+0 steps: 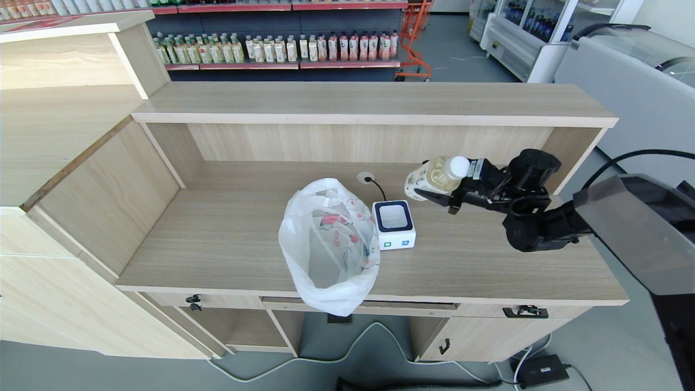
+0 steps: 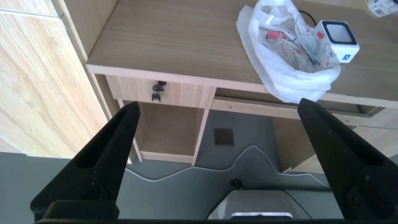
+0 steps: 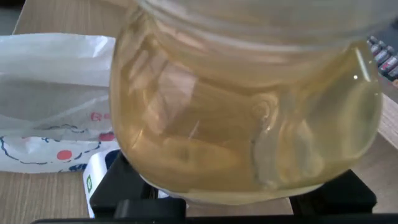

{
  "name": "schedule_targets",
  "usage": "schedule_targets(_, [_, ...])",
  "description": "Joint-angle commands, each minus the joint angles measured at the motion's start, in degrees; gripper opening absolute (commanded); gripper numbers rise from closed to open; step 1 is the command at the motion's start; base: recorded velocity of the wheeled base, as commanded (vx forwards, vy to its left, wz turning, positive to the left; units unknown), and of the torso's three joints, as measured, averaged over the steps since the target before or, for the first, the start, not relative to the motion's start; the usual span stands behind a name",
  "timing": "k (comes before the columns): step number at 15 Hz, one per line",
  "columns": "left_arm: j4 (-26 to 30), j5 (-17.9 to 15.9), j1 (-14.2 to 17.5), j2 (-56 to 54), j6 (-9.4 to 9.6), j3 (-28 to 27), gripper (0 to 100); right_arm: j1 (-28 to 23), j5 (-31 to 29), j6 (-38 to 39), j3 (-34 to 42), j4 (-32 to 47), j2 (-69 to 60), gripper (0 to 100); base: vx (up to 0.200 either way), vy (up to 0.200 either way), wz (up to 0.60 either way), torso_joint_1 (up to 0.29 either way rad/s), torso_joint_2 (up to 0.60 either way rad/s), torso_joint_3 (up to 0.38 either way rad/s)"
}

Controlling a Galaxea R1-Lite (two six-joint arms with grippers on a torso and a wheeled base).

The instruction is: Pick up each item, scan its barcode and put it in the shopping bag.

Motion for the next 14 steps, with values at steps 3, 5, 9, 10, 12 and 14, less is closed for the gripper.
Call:
schedule_targets(3, [0.02, -0.02, -0.02, 0.00, -0.04, 0.01, 100, -2.45, -18.54, 15.71, 18.50, 5.39, -21.49, 0, 0.000, 0.000, 0.00, 0.000, 0.00, 0.000])
schedule_targets(5, [0.02, -0.02, -0.02, 0.00, -0.04, 0.01, 100, -6.14, -28.56, 18.87, 24.12, 18.04, -30.90, 0, 0.000, 0.000, 0.00, 0.000, 0.00, 0.000])
schedule_targets(9, [0.02, -0.02, -0.02, 0.00, -0.04, 0.01, 100, -14.23, -29.79, 19.84, 36.61, 27.97, -47.16, 0, 0.000, 0.000, 0.00, 0.000, 0.00, 0.000])
schedule_targets(10, [0.02, -0.02, -0.02, 0.00, -0.04, 0.01, 100, -15.63, -30.23, 19.57, 38.63, 28.24, -49.18, 0, 0.000, 0.000, 0.00, 0.000, 0.00, 0.000])
schedule_targets(12, [0.02, -0.02, -0.02, 0.00, -0.04, 0.01, 100, -16.34, -34.63, 17.38, 39.42, 28.68, -50.14, 0, 0.000, 0.000, 0.00, 0.000, 0.00, 0.000])
schedule_targets(14, [0.02, -0.02, -0.02, 0.00, -0.04, 0.01, 100, -15.98, -44.73, 12.98, 38.98, 28.24, -49.09, 0, 0.000, 0.000, 0.00, 0.000, 0.00, 0.000])
